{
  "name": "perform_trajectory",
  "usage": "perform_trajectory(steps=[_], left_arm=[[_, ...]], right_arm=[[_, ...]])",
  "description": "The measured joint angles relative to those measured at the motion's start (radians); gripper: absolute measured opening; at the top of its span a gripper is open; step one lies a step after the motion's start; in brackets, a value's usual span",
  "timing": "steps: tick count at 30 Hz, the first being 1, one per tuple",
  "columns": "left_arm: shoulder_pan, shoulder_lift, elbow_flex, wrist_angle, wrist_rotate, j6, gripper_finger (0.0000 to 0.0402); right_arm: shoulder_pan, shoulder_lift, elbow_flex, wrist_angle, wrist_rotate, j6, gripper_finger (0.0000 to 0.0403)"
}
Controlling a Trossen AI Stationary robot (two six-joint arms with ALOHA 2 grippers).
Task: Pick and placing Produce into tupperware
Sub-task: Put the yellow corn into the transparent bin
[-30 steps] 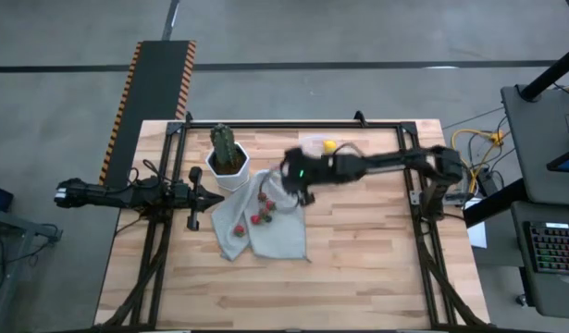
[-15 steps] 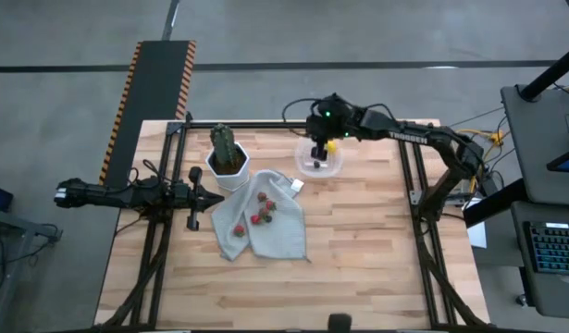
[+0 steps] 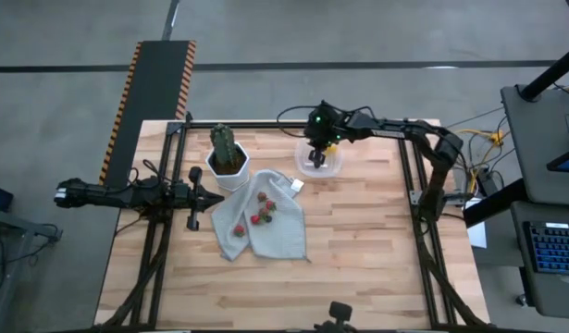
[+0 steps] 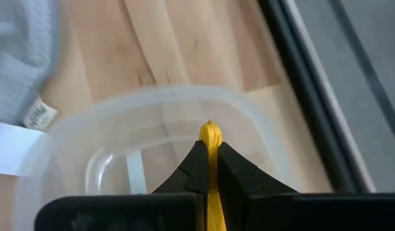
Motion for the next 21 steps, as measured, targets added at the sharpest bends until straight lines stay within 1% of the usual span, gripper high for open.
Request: perform_trajectory(steps=[7,15,21], left_arm=[[0.0,0.0,0.0,0.0,0.0,0.0,0.0],[0.0,0.0,0.0,-0.001,0.0,0.0,0.0],[0.0,0.0,0.0,-0.001,0.0,0.0,0.0]], right_arm=[[-0.004,0.073,-0.002,0.004,0.005,-0.046,0.0009],[-0.009,0.112,-0.001,0.006,0.006,-0.115,0.0009],[-0.013,0.127,-0.001,0.006,0.006,-0.122,0.0009]])
